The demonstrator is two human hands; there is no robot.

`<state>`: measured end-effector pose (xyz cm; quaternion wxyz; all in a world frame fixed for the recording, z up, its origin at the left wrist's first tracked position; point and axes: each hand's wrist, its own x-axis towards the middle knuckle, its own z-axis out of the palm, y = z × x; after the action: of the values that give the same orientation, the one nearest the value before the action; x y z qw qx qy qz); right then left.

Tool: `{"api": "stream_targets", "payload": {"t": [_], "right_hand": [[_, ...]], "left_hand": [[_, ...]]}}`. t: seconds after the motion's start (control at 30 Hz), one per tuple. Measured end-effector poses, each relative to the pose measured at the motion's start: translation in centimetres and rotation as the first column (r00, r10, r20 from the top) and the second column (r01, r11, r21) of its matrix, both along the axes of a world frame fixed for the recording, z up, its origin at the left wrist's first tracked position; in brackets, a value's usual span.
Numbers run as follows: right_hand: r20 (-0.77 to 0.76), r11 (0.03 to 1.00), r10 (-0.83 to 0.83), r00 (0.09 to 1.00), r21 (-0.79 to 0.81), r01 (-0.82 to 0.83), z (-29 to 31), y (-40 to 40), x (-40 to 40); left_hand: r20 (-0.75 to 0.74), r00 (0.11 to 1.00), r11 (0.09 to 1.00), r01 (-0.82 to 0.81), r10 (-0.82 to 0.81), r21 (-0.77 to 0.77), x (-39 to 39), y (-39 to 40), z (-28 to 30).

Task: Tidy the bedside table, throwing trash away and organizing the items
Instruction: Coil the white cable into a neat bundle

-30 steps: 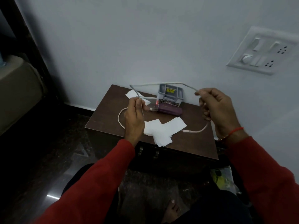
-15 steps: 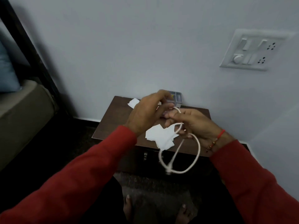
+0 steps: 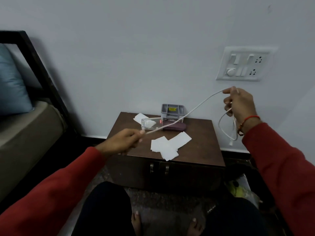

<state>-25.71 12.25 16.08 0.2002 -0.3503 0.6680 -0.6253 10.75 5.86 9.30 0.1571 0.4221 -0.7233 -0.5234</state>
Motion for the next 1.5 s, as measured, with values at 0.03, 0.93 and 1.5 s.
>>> {"api": "stream_targets", "payload": {"t": [0.03, 0.93, 1.5], "right_hand": [[-0.110, 0.997, 0.019, 0.994, 0.075, -0.011, -0.3, -0.3, 0.2], [-0.460, 0.828, 0.519, 0.720, 0.061, -0.558, 2.2, 7.1, 7.6], [-0.261, 0.603, 0.788, 0.557, 0.507, -0.616, -1.2, 6.6, 11.7]], "left_hand": [[-0.116, 0.993, 0.995, -0.012, 0.024, 0.100, -0.4, 0.7, 1.0], [0.112, 0.965, 0.947, 0.254, -0.236, -0.194, -7.2, 0.4, 6.1], [-0.375, 0.927, 0.892, -0.183, 0.016, -0.414, -12.2, 1.2, 8.6]]}}
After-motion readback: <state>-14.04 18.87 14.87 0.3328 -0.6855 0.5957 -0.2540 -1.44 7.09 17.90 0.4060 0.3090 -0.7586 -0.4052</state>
